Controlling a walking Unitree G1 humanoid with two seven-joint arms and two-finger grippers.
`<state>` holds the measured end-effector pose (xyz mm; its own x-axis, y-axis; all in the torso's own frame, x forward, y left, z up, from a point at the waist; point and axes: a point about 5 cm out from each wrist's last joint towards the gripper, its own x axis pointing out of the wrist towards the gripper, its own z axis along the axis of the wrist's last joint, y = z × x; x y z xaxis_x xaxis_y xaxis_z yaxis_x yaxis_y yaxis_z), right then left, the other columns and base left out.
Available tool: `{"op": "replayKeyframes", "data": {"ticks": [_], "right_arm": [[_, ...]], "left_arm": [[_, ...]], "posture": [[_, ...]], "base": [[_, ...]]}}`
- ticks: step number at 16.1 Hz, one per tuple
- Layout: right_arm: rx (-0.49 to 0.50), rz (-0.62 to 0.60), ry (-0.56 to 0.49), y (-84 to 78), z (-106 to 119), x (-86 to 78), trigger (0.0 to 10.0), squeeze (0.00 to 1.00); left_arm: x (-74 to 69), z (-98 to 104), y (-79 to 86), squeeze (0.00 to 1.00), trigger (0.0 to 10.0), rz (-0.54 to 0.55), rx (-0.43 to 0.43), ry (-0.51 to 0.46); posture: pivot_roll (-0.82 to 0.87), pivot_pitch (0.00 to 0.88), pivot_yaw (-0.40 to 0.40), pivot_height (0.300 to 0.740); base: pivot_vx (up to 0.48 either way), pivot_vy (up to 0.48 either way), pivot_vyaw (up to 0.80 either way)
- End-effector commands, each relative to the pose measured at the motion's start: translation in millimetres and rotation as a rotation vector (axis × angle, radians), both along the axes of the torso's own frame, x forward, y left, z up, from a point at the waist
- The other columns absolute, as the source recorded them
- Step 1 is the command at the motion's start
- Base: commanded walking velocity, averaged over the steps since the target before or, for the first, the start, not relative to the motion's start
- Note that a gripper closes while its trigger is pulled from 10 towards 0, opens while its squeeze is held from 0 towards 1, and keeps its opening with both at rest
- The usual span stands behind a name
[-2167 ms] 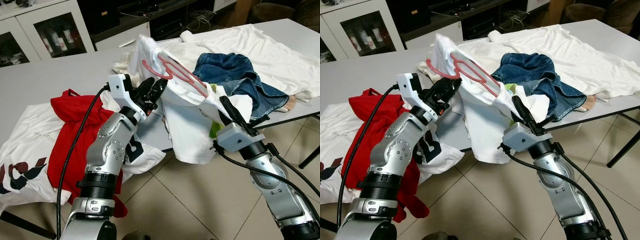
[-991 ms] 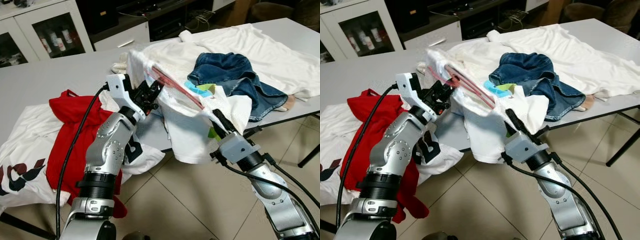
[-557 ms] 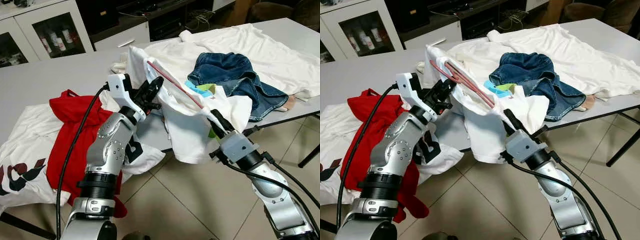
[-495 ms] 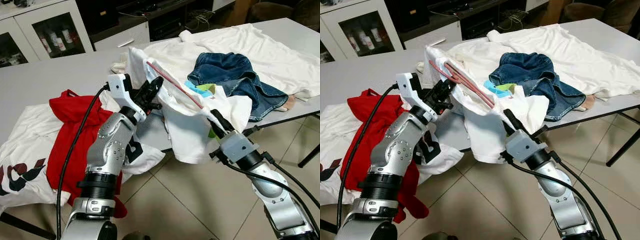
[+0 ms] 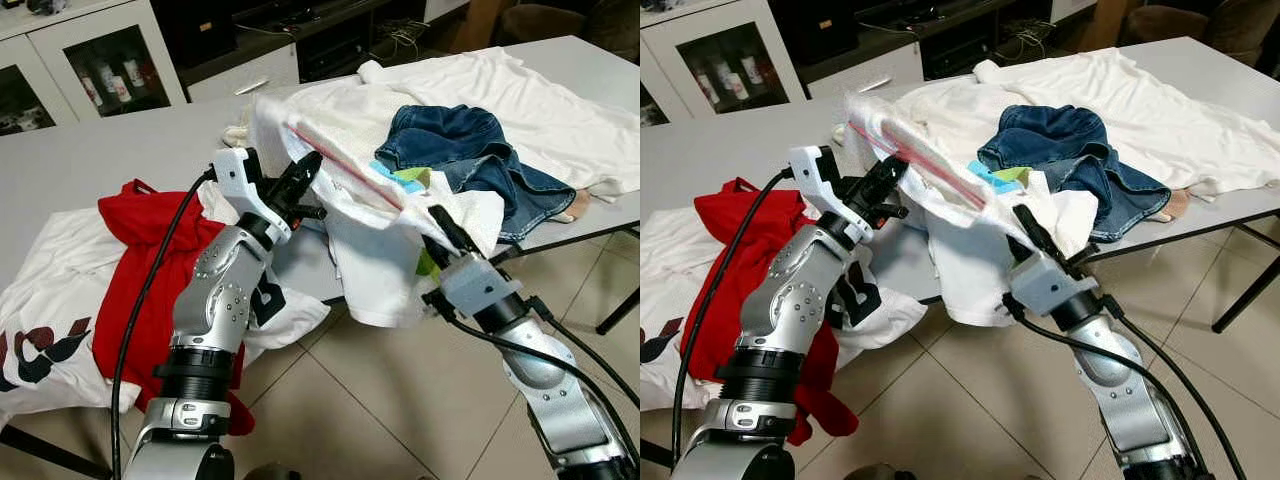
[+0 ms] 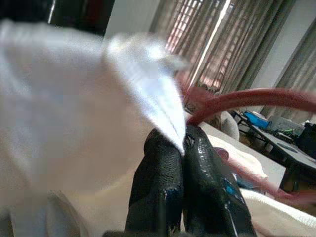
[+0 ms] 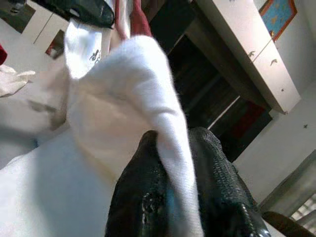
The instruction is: Hang hanger
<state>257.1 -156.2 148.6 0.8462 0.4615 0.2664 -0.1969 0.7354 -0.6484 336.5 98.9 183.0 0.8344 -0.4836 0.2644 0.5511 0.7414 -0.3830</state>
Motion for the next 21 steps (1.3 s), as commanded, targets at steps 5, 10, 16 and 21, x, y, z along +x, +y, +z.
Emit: {"op": "replayKeyframes", "data": {"ticks": [5,10,16,21], "right_arm": [[-0.022,0.024,-0.007,5.1,2.8,-1.0,10.0,0.0],[0.069,0.023,0.017,-4.5,17.6,-3.3,10.0,0.03],[0.048,0.194,0.221,8.8,6.7,-13.6,10.0,0.0],[0.084,0.197,0.199,-3.2,38.1,-3.9,10.0,0.0]], "left_arm": [[3.0,2.6,7.2,0.0,0.0,0.047,0.006,-0.007],[3.8,2.5,7.9,0.0,0.0,0.063,0.009,-0.007],[5.6,2.2,6.8,0.0,0.0,0.07,0.007,-0.005],[4.9,0.8,7.7,0.0,0.0,0.08,0.004,-0.002]], "posture": [[0.06,0.0,0.119,0.74],[0.06,0.0,0.12,0.74],[0.05,0.0,0.116,0.74],[0.05,0.0,0.111,0.74]], "base": [[0.0,0.0,0.0],[0.0,0.0,0.0],[0.0,0.0,0.0],[0.0,0.0,0.0]]}}
